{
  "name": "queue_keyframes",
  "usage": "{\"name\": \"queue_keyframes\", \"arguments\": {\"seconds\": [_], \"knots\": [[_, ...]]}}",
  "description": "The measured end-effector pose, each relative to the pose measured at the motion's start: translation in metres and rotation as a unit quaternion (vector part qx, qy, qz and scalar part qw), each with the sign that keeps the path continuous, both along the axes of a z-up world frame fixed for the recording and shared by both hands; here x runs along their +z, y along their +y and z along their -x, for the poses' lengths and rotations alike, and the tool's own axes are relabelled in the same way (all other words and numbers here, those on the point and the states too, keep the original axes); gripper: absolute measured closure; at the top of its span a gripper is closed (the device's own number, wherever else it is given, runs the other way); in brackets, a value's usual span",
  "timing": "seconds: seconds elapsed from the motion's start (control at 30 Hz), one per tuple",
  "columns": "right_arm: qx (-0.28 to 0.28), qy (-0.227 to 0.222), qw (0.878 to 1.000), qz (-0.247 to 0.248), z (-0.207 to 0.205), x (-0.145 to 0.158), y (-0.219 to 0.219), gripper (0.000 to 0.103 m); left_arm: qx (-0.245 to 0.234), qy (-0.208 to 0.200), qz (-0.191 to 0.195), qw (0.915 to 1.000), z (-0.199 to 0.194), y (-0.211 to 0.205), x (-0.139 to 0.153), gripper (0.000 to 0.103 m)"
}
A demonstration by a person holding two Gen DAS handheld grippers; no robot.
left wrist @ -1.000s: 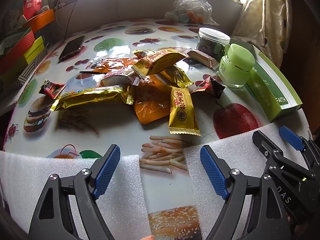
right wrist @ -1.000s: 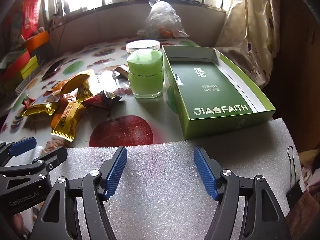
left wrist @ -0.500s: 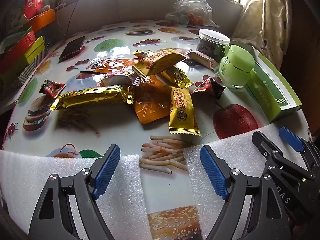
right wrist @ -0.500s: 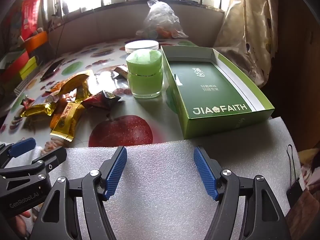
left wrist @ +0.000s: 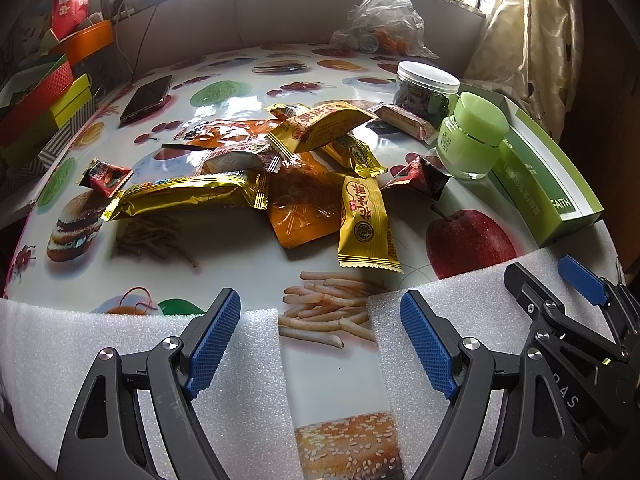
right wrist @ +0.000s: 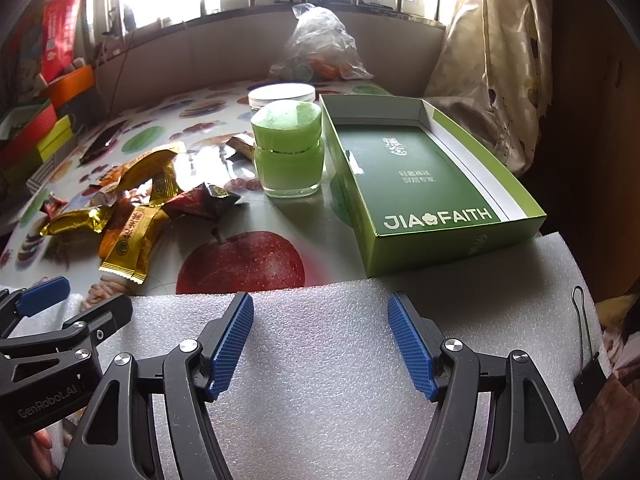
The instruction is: Organize snacks
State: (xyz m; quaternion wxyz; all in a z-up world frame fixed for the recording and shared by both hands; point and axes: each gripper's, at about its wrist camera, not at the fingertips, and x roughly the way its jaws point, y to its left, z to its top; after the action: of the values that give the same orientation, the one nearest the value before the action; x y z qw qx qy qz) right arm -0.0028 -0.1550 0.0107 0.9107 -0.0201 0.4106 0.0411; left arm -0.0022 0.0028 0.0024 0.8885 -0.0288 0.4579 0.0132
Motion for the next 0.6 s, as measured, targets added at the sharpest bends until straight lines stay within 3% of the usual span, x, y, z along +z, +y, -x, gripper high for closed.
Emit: {"name": "queue_keyframes", "arguments": {"seconds": [0.6], "knots": [[-0.001,-0.002,1.000,0.000,0.0003,0.0002,0.0008,0.033,0.000,-0.001,-0.001,1.0000,0.0010,-0.0002,-0.0003,0.020]]}}
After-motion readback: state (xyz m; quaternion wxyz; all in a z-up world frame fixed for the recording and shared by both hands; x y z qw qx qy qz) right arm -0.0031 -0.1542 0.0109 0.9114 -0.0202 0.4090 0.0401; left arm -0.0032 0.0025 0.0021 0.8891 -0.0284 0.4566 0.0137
